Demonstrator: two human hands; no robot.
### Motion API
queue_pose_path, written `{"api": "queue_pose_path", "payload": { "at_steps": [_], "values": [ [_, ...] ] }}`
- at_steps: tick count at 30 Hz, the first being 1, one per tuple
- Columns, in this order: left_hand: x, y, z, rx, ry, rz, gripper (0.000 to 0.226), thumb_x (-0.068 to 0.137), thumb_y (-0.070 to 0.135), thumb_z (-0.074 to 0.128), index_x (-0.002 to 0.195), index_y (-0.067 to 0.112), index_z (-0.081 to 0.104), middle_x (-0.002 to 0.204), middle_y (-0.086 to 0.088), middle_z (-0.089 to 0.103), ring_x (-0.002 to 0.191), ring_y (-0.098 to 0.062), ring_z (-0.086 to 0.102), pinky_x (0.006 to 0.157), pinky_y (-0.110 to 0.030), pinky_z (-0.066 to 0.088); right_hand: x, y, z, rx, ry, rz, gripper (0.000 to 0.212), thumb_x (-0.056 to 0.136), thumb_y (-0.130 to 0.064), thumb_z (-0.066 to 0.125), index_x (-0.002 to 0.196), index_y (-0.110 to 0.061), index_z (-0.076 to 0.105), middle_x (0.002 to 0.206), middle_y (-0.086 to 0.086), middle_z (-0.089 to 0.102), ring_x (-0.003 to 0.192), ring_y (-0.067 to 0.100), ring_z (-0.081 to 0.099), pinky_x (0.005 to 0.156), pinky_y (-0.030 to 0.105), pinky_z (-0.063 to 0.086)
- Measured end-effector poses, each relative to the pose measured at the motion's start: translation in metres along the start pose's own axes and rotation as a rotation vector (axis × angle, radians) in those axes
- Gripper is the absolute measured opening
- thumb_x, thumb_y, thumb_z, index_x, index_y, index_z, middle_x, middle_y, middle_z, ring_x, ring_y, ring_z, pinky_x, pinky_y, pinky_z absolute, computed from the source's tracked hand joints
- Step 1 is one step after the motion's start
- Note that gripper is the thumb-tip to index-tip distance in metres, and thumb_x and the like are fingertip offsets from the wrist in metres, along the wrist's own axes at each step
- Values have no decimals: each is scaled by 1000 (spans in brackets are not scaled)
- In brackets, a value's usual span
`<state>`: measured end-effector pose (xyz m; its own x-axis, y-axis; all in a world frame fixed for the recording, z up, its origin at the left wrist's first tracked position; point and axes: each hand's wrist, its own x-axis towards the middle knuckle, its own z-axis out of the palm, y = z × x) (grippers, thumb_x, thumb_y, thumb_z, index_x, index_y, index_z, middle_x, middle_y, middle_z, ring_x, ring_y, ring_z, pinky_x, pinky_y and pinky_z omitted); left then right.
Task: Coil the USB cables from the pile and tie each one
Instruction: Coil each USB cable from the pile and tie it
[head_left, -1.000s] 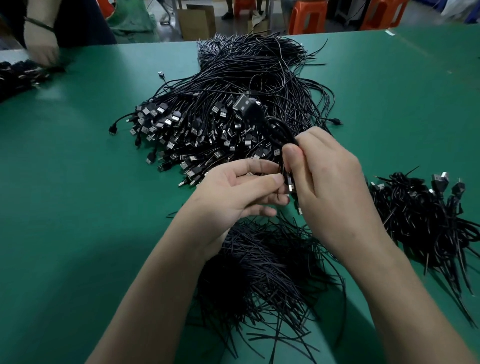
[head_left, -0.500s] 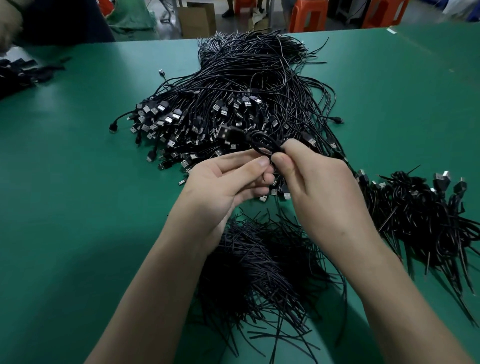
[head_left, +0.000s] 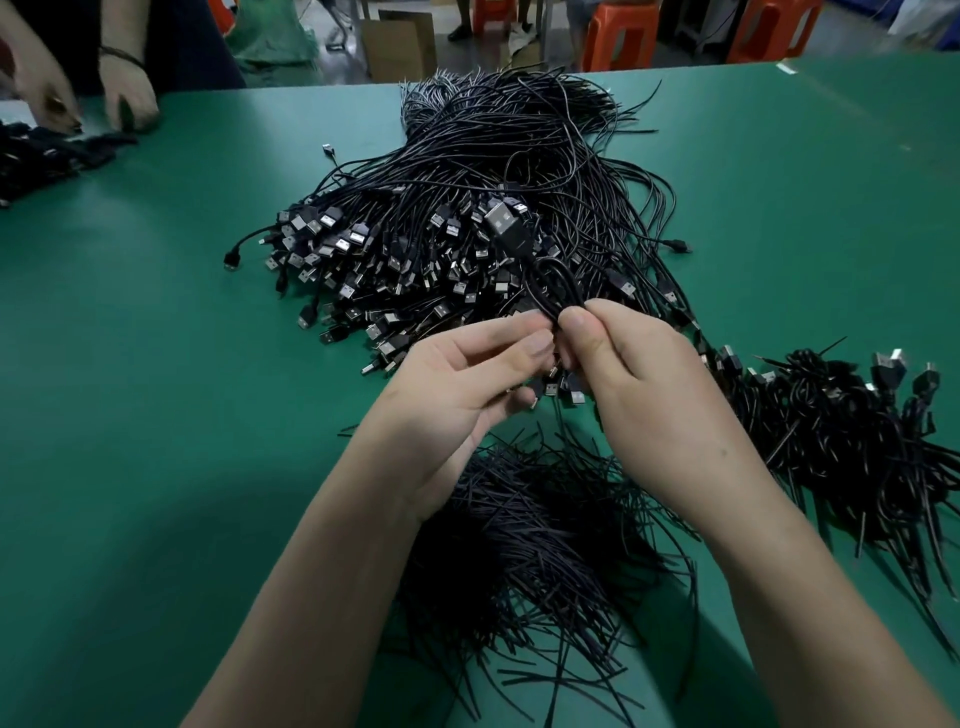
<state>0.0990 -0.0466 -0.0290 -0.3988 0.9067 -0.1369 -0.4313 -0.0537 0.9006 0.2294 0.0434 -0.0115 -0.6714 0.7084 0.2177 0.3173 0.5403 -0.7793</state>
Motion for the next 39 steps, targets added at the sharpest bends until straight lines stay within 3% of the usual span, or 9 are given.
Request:
{"api": "queue_pose_path", "payload": {
  "at_steps": [7,10,14,21,25,30,36,39],
  "values": [
    [2,-11,11,84,90,108,29,72,39,77,94,22,83,83,8,70,82,-8,54,64,-17,45,2,2,1,181,-89,31,41,108,-36,39,71,-22,50,55,-14,47,51,3,39,54,22,30],
    [2,-13,12,150,83,142,18,79,40,73,84,24,81,80,10,68,83,-9,54,71,-23,43,3,5,-3,222,-159,42,42,108,-36,38,74,-18,53,52,-15,43,49,3,37,53,20,28],
    [1,-14,9,226,-2,185,30,92,39,66,72,17,68,81,4,65,89,-23,53,86,-38,41,4,9,-10,397,-287,112,42,109,-35,38,75,-17,57,53,-15,40,46,2,31,45,16,26],
    [2,-14,7,230,-129,221,33,99,41,63,73,22,72,82,11,68,93,-7,64,94,-25,47,2,18,-20,648,-542,222,43,101,-53,43,76,-22,59,56,-7,31,47,9,29,44,19,30],
    [2,-16,7,196,-165,241,25,94,47,65,89,28,81,87,8,75,115,-9,67,108,-25,45,2,21,-23,758,-640,239,43,102,-55,46,72,-24,52,57,-8,29,48,9,25,46,18,27],
    [2,-15,8,233,-133,329,31,100,38,62,76,27,77,93,4,68,106,-13,63,100,-32,47,2,17,-21,970,-712,283,36,101,-47,47,75,-23,51,63,-7,27,52,8,22,43,18,20],
    [2,-11,6,269,-81,404,27,94,32,60,69,28,71,78,11,61,79,-6,59,78,-20,49,0,11,-22,1098,-748,298,22,103,-31,48,91,-15,57,70,-3,25,58,10,22,46,20,20],
    [1,-8,2,294,-103,400,24,92,31,63,70,27,72,78,10,62,77,-7,60,77,-20,50,0,9,-20,1125,-761,300,21,103,-28,47,91,-13,56,69,-3,26,58,10,22,47,20,22]
  ]
}}
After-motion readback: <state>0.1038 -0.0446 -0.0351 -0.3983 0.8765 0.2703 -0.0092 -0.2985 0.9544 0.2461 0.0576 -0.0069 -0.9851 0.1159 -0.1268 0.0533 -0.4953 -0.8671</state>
